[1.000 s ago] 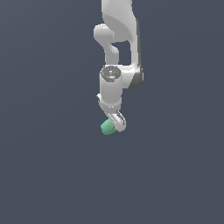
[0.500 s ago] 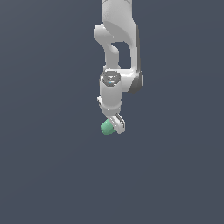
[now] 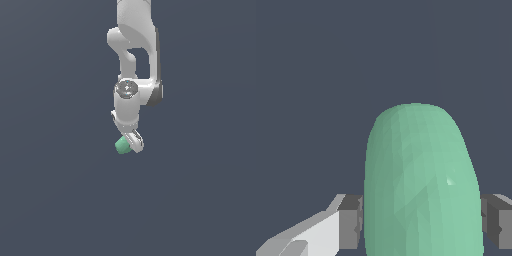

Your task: Pick up the object and move it to a goal position.

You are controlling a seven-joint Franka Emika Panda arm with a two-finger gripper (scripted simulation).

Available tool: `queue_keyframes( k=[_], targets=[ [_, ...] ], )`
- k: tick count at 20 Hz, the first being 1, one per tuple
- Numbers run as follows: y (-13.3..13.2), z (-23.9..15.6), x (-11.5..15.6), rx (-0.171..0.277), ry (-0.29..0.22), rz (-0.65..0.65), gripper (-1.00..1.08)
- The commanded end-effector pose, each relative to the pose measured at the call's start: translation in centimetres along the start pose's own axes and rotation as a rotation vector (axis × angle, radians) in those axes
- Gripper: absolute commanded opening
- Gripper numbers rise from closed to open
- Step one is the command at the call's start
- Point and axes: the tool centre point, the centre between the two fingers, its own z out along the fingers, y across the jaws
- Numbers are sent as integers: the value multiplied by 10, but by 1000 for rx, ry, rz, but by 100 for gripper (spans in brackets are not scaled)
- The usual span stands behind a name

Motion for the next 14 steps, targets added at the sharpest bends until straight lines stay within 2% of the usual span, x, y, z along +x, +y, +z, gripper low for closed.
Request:
queue_keyframes(
  k=[1, 7, 14],
  targets=[
    [-1, -4, -1, 1, 0, 0, -100],
    [-8, -29, -11, 0, 1, 0, -100],
    [-23, -84, -32, 0, 2, 1, -100]
  ],
)
